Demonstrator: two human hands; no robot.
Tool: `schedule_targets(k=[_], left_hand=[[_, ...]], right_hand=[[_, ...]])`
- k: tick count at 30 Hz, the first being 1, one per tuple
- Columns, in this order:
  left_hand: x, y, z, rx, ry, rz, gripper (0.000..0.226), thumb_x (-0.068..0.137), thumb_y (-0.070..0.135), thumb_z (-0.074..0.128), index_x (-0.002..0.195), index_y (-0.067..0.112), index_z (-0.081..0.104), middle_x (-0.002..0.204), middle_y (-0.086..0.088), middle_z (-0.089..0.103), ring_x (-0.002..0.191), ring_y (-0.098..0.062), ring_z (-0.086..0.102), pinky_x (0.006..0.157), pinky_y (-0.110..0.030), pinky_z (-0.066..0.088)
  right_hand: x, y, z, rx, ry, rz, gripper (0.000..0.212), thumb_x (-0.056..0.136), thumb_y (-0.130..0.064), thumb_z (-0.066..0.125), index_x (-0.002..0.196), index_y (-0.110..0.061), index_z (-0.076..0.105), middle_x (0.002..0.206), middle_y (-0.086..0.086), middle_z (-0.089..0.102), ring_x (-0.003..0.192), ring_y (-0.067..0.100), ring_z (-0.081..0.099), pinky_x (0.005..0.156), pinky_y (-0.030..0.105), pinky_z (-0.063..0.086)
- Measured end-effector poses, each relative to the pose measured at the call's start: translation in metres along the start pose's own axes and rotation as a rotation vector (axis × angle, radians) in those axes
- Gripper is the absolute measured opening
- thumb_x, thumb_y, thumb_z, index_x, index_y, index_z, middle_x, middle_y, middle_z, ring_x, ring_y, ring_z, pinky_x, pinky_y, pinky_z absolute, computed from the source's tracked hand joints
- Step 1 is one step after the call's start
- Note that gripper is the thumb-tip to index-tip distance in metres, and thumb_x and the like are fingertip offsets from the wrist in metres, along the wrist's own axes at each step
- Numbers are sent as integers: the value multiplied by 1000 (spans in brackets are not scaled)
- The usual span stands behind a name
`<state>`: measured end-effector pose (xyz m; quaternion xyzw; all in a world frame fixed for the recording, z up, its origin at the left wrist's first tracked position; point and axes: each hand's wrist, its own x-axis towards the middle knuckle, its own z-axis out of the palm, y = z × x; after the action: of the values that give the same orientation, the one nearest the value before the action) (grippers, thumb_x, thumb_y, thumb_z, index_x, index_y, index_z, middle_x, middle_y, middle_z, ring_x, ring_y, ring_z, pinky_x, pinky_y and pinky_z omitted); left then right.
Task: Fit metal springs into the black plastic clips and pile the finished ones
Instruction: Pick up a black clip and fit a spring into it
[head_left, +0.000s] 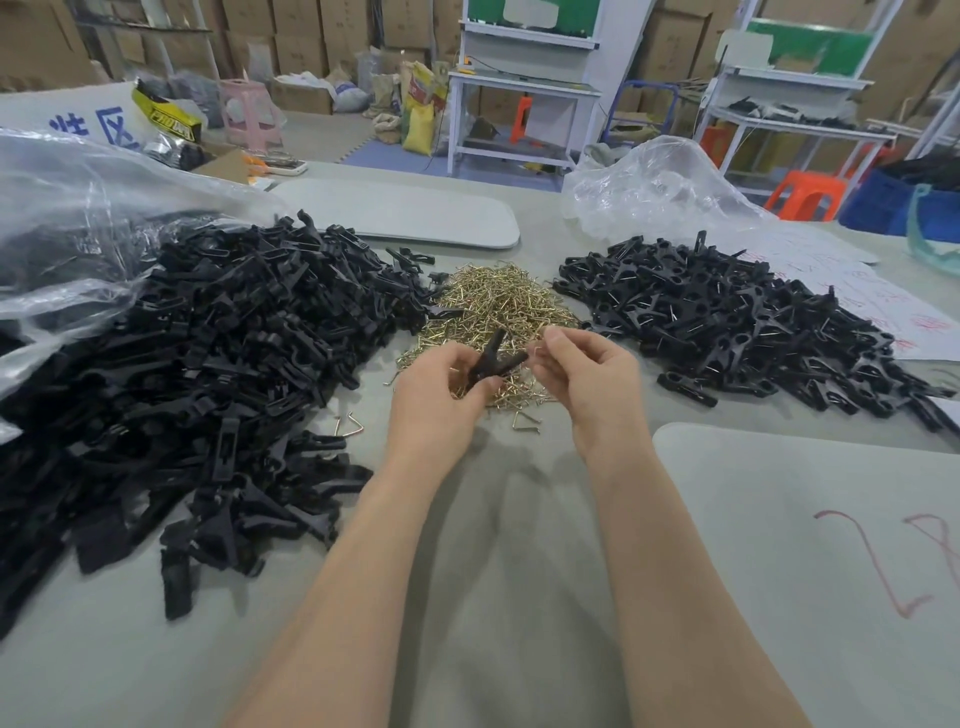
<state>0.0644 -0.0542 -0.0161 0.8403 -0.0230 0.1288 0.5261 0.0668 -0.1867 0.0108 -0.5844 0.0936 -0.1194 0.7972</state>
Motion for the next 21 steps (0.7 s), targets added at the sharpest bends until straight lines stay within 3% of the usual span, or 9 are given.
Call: schedule_targets(k=[2,6,9,13,16,19,21], left_hand=[[-1,0,2,103,50,109,17,82,16,72,94,21,62,98,2,64,91,-18,61,82,-32,48],[-3,0,5,236,112,272,18,82,14,71,98,14,64,95,6,56,85,-17,56,76,-31,45],[-3,0,5,274,155,308,18,82,14,71,99,15,64,94,8,54,80,-13,51,69,-27,39],[-4,0,6,304,156,325,18,82,15,71,100,13,65,96,5,58,81,-15,52,69,-28,40],[-3,-1,4,285,131,311,18,82,15,72,99,14,67,95,4,59,82,-16,55,73,-31,46],[-1,-2,-3,198,17,293,18,80,14,74,97,14,68,94,3,61,85,-15,60,82,-35,51],[0,-1,-9,77,-63,275,18,77,12,77,92,17,68,88,9,60,80,0,60,82,-25,52]], right_hand=[[0,1,0,-59,-7,-29,10,88,-9,66,79,-13,67,66,-3,71,61,3,65,59,14,51],[-1,6,5,-284,4,-120,17,85,-17,70,69,-22,68,57,-15,61,54,-5,51,59,11,42],[-2,7,7,-320,-8,-118,19,84,-17,70,66,-22,67,54,-12,57,47,-6,46,50,4,37],[-4,11,10,-328,-21,-101,24,84,-13,69,62,-22,66,51,-15,58,49,-9,50,51,3,38],[-3,9,8,-366,-48,-29,23,85,-17,68,63,-22,65,60,-10,61,59,0,53,59,14,42],[1,0,-2,-361,-190,132,20,87,-23,66,67,-19,68,70,-3,67,64,7,58,67,22,45],[3,-5,-11,-238,-313,259,27,88,-25,64,63,-18,70,68,-1,68,63,9,62,66,22,49]])
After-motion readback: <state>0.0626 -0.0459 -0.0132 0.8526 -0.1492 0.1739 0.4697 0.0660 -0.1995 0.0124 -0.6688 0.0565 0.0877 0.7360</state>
